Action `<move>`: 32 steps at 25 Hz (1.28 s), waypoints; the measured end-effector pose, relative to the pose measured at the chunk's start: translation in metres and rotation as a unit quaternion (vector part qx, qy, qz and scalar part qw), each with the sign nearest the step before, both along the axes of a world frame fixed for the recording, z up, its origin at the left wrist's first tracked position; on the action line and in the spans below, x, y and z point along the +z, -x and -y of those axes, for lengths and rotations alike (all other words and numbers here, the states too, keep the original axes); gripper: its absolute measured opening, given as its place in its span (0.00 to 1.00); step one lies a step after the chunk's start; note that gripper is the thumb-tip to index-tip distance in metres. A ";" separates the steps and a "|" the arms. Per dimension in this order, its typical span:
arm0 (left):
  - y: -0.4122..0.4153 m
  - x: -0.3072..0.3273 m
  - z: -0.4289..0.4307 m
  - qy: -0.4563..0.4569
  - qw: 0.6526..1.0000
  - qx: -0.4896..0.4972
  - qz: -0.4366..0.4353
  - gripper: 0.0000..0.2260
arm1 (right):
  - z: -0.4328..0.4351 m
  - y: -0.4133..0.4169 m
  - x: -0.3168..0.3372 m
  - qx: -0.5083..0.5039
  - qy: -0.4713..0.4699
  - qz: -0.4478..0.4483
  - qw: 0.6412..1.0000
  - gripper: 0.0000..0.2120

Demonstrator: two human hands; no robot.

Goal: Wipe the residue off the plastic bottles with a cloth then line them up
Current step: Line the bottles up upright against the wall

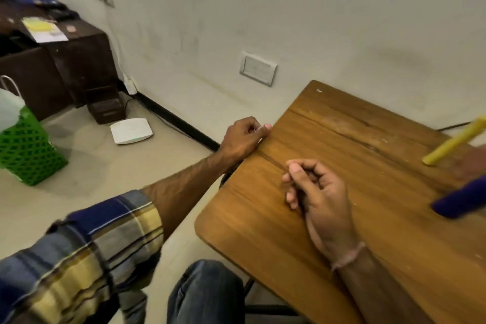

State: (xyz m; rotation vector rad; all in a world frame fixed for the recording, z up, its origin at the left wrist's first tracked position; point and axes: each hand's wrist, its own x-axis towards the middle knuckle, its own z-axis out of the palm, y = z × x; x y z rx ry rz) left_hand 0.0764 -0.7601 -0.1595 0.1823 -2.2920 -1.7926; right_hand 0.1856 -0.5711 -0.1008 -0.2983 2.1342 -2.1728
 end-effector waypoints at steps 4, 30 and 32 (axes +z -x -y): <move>-0.051 0.072 -0.032 0.163 0.984 -0.039 -0.068 0.13 | -0.032 -0.018 0.008 -0.043 0.000 -0.013 0.999 0.04; -0.048 0.098 -0.328 0.125 0.979 -0.163 0.013 0.21 | -0.286 0.020 0.042 -0.248 -0.154 0.009 0.957 0.15; -0.040 0.093 -0.326 0.110 0.981 -0.158 0.001 0.17 | -0.284 0.030 0.039 -0.248 -0.142 0.004 0.958 0.14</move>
